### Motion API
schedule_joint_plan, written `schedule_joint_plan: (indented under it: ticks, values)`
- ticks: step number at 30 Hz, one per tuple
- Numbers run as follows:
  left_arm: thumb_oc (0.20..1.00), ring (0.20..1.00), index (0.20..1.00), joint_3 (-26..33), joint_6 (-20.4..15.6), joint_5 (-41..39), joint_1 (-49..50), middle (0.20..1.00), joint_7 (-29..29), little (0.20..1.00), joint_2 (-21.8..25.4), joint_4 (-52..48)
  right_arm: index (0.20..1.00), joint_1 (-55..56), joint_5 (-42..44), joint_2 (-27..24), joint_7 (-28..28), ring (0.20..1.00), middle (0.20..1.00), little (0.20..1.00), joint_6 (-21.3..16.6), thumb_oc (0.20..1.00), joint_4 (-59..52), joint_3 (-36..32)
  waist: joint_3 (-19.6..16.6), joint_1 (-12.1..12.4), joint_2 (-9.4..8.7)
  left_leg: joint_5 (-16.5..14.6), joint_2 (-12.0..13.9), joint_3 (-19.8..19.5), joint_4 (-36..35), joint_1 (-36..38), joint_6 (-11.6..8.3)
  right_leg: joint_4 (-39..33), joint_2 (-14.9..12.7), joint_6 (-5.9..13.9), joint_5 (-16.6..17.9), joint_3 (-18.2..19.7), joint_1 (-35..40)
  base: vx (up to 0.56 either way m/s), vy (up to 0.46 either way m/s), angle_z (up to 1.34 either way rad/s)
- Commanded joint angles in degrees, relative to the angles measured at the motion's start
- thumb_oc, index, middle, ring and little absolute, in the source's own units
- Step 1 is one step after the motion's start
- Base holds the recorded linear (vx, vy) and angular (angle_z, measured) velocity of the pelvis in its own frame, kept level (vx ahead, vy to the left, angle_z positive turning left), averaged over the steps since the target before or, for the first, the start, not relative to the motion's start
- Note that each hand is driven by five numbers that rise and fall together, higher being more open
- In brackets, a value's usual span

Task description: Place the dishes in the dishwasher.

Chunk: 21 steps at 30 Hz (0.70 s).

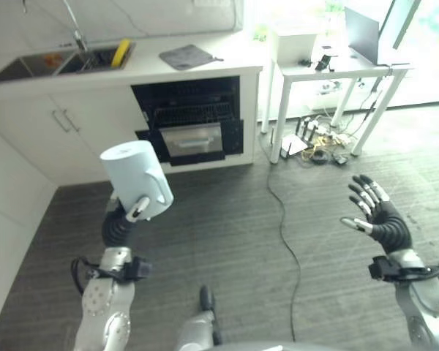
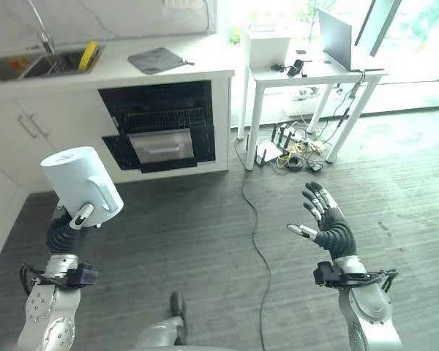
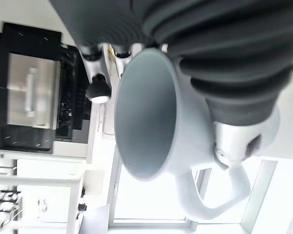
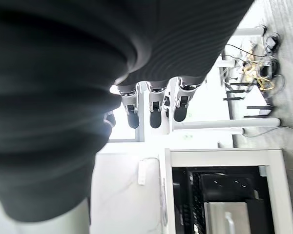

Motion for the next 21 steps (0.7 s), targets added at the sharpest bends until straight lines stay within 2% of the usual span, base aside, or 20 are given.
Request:
schedule_joint_plan:
  ticks: [1, 2, 4, 6, 9, 10, 12, 14, 15, 16, 17, 18, 21]
  values:
    - [0.2, 0.2, 0.2, 2.16, -2.74, -1.3, -2.1, 0.2, -0.61, 0.2, 2.85, -5.17, 1.0, -3.75, -0.38, -0.1, -0.61, 1.0, 1.0, 1.0, -1.44, 1.0, -3.45, -2.37, -0.7, 2.24, -0.53, 1.4, 5.6, -3.5, -6.01, 3.32, -12.43, -1.92, -5.79, 3.51, 3.47, -1.71, -8.29, 0.32, 0.37, 0.11]
    - [0.2, 0.2, 0.2, 2.19, -2.24, -1.43, -3.11, 0.2, -1.2, 0.2, 3.18, -4.79, 1.0, -4.4, -0.91, 0.23, -2.0, 1.0, 1.0, 1.0, -1.22, 1.0, -3.25, -1.95, -1.18, 2.74, -1.08, 0.59, 4.44, -3.59, -6.01, 4.02, -11.42, 0.8, -6.91, 4.61, 4.79, -2.24, -9.1, 0.21, 0.265, 0.39]
    - [0.2, 0.2, 0.2, 2.14, -1.78, -1.34, -3.8, 0.2, -1.52, 0.2, 3.39, -4.78, 1.0, -4.85, -1.19, 0.63, -2.98, 1.0, 1.0, 1.0, -0.96, 1.0, -3.15, -1.58, -1.52, 2.94, -1.47, 0.08, 3.45, -4.04, -6.01, 4.42, -10.61, 3.42, -7.55, 5.43, 5.88, -2.17, -10.17, 0.21, 0.284, 0.68]
    - [0.2, 0.2, 0.2, 2.54, -1.24, -0.43, -3.78, 0.2, -3.16, 0.2, 3.56, -5.43, 1.0, -5.34, -2.89, 1.89, -4.02, 1.0, 1.0, 1.0, -0.53, 1.0, -3.01, -1.42, -2.21, 3.87, -2.29, -1.21, 0.71, -5.65, -6.01, 5.4, -8.48, 11.43, -8.24, 7.25, 9.06, -1.54, -13.03, 0.3, 0.425, 0.57]
    - [0.2, 0.2, 0.2, 2.61, -0.49, 0.05, -4.56, 0.2, -3.05, 0.2, 3.69, -5.35, 1.0, -6.19, -4.13, 2.94, -3.86, 1.0, 1.0, 1.0, -0.55, 1.0, -2.22, -0.47, -1.99, 4.52, -2.18, -2.73, -0.72, -6.57, -6.01, 7.34, -7.16, 22.48, -8.69, 7.74, 12.85, -2.49, -18.22, 0.19, 0.305, 0.47]
    - [0.2, 0.2, 0.2, 2.82, -0.15, 0.14, -4.92, 0.2, -3.22, 0.2, 3.79, -5.28, 1.0, -6.04, -4.93, 3.26, -4.04, 1.0, 1.0, 1.0, -0.64, 1.0, -2.24, -0.12, -1.79, 4.81, -1.55, -3.45, -0.81, -6.76, -6.01, 8.31, -6.71, 28.11, -8.85, 7.59, 13.66, -3.79, -20.25, 0.17, 0.247, 0.22]
    - [0.2, 0.2, 0.2, 3.25, -0.04, 0.51, -5.25, 0.2, -3.04, 0.2, 3.88, -5.19, 1.0, -6.47, -5.44, 3.36, -3.98, 1.0, 1.0, 1.0, -0.64, 1.0, -1.83, 0.83, -1.13, 4.87, -0.91, -4.19, -0.79, -6.92, -6.01, 9.92, -6.46, 32.77, -9.22, 6.79, 13.2, -5.12, -24.6, 0.15, 0.187, -0.02]
    - [0.2, 0.2, 0.2, 3.35, 0.15, -0.08, -6.15, 0.2, -2.31, 0.2, 4.25, -4.75, 1.0, -7.2, -5.76, 3.1, -4.45, 1.0, 1.0, 1.0, -1.18, 1.0, -0.55, 1.7, -0.63, 4.74, -0.91, -4.42, -0.91, -7.54, -6.01, 10.82, -6.74, 27.93, -8.5, 5.6, 10.19, -6.26, -25.44, 0.19, 0.037, -0.1]
    - [0.2, 0.2, 0.2, 3.71, 0.27, -0.6, -6.3, 0.2, -2.37, 0.2, 4.47, -4.85, 1.0, -6.57, -4.98, 2.56, -4.28, 1.0, 1.0, 1.0, -1.2, 1.0, -0.99, 1.08, -0.28, 4.34, -1.36, -4.92, -1.51, -8.66, -6.01, 11.78, -6.89, 19.49, -7.87, 5.0, 8.99, -7.18, -24.8, 0.26, -0.038, -0.04]
    - [0.2, 0.2, 0.2, 3.8, 0.02, -0.91, -6.16, 0.2, -2.39, 0.2, 4.55, -4.73, 1.0, -5.96, -4.73, 2.23, -4.11, 1.0, 1.0, 1.0, -1.66, 1.0, -0.98, 0.59, 0.03, 3.87, -1.49, -5.37, -1.68, -9.34, -6.01, 12.53, -7.03, 14.88, -7.64, 4.68, 8.79, -7.3, -24.63, 0.35, -0.088, 0.02]
    - [0.2, 0.2, 0.2, 3.9, -0.61, -1.61, -5.66, 0.2, -2.52, 0.2, 4.5, -4.77, 1.0, -4.81, -3.47, 1.24, -3.77, 1.0, 1.0, 1.0, -2.64, 1.0, -0.64, -0.46, 0.45, 2.61, -1.49, -6.56, -1.82, -10.41, -6.01, 13.98, -7.16, 6.52, -7.13, 4.45, 9.62, -6.34, -24.71, 0.33, -0.093, 0.04]
    - [0.2, 0.2, 0.2, 3.62, -0.95, -1.63, -5.55, 0.2, -2.55, 0.2, 4.32, -4.95, 1.0, -4.65, -3.21, 0.9, -4.02, 1.0, 1.0, 1.0, -2.92, 1.0, -0.44, -0.68, 0.65, 1.72, -1.55, -7.35, -2.04, -10.81, -6.01, 14.78, -7.09, 3.26, -7.17, 4.82, 11.52, -4.96, -25.74, 0.34, -0.102, 0.2]
    - [0.2, 0.2, 0.2, 1.26, -1.29, -0.09, -6.53, 0.2, -1.46, 0.2, 4.41, -5.91, 1.0, -5.89, -3.56, 0.75, -5.49, 1.0, 1.0, 1.0, -1.8, 1.0, -1.25, 0.36, 1.03, -0.6, -1.06, -9.86, -2.05, -12.39, -6.01, 17.73, -7.03, -1.14, -8.17, 6.08, 18.11, -2.5, -30.71, 0.33, -0.168, 0.65]
